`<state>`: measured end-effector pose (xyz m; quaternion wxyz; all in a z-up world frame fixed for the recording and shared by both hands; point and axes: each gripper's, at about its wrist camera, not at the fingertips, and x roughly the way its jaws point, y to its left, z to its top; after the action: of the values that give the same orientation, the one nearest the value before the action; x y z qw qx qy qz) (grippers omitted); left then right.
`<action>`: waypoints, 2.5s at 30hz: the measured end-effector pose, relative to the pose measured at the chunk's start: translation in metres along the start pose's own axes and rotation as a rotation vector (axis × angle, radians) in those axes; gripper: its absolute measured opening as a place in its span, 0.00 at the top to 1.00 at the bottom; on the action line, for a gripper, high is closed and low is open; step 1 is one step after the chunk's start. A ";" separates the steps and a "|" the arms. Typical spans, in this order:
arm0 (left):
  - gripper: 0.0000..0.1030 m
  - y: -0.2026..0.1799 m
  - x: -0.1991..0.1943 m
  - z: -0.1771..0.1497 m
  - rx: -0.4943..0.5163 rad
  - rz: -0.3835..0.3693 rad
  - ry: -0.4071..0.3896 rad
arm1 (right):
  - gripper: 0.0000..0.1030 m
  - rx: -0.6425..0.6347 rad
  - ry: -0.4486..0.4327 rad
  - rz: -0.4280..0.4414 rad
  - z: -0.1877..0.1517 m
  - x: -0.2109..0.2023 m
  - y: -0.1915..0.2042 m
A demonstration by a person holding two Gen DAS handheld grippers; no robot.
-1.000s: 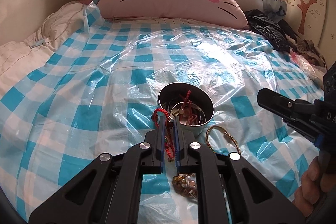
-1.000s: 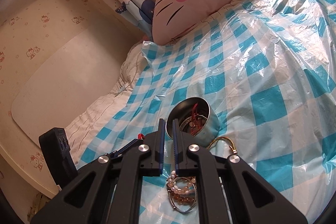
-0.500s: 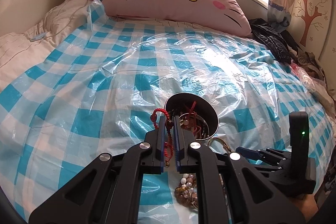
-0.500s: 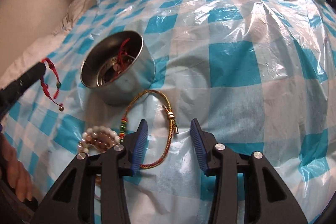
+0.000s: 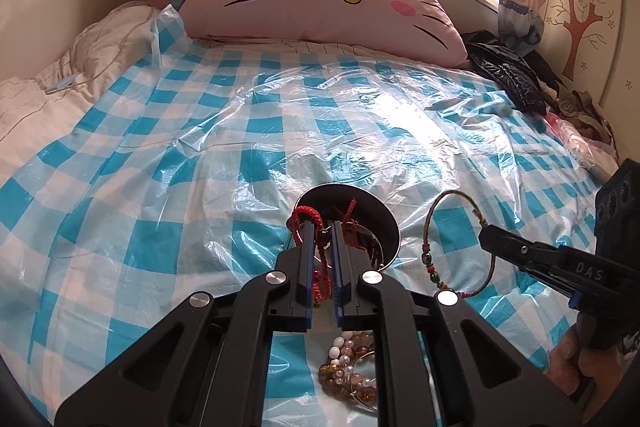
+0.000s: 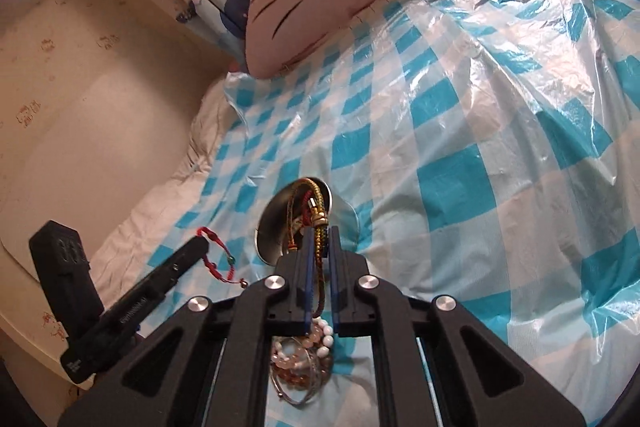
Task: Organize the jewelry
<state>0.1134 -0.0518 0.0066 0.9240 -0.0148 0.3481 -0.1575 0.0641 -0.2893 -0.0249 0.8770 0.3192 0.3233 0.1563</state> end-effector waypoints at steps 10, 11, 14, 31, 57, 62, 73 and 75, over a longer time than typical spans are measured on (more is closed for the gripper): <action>0.93 -0.014 0.027 0.023 0.022 -0.026 0.005 | 0.93 -0.081 -0.059 -0.017 0.022 0.006 0.036; 0.93 -0.015 0.031 0.026 0.021 -0.032 0.009 | 0.93 -0.085 -0.064 -0.028 0.024 0.008 0.037; 0.92 -0.021 0.050 0.032 0.022 -0.051 0.047 | 0.93 -0.091 -0.070 -0.047 0.028 0.015 0.036; 0.34 0.058 0.029 0.025 -0.310 0.041 -0.029 | 0.93 -0.124 0.090 -0.048 0.027 0.082 0.043; 0.20 0.018 0.015 -0.028 -0.098 0.224 0.060 | 0.59 -0.233 0.033 -0.274 0.013 0.078 0.034; 0.19 0.017 0.013 -0.033 -0.085 0.240 0.067 | 0.55 -0.246 0.034 -0.289 0.010 0.078 0.036; 0.18 0.023 0.014 -0.045 -0.079 0.245 0.124 | 0.51 -0.223 0.024 -0.299 0.007 0.065 0.033; 0.18 0.025 0.015 -0.047 -0.079 0.238 0.137 | 0.48 -0.220 0.019 -0.306 0.008 0.061 0.032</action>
<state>0.1006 -0.0287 -0.0426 0.9089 0.0012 0.4157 -0.0336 0.1121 -0.2394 -0.0275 0.9171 0.1668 0.3573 0.0588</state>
